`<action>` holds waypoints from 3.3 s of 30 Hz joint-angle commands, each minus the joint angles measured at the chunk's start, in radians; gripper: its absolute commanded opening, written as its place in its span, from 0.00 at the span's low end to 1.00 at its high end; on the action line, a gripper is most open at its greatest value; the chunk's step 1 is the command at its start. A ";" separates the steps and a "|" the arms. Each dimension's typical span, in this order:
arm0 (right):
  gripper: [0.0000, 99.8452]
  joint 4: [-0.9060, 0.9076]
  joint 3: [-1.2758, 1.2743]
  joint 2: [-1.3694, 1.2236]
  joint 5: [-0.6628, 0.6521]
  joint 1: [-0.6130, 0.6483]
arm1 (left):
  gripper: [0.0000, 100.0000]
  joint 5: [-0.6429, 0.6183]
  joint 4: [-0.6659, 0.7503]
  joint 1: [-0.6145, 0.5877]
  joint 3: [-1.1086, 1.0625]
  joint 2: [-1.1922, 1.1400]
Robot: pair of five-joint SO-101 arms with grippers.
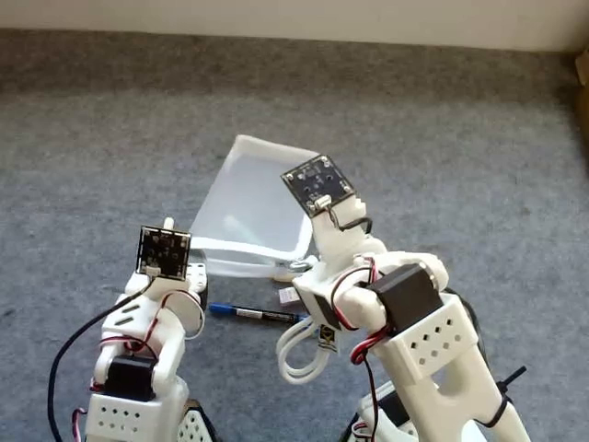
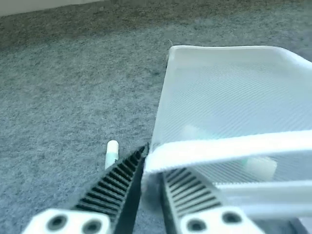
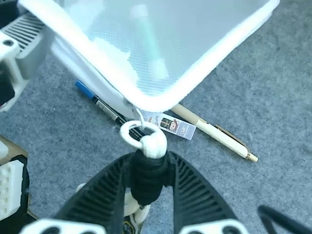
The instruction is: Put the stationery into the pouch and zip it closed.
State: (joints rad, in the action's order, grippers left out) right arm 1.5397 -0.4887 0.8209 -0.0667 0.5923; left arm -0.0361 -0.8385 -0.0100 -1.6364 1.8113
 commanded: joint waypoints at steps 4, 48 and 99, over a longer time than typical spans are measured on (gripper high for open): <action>0.01 0.001 0.061 0.035 -0.012 0.004 | 0.01 0.018 -0.117 0.008 0.166 0.013; 0.15 -0.274 -0.185 0.024 0.112 -0.255 | 0.01 0.015 -0.397 -0.077 0.521 -0.027; 0.23 -0.496 -0.090 -0.682 0.953 -0.351 | 0.01 -0.021 -0.482 -0.171 0.806 -0.489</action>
State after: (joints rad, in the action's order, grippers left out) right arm 1.0948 -0.6513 0.1427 0.8738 0.2700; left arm -0.0499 -1.3249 -0.1772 -0.8370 1.3249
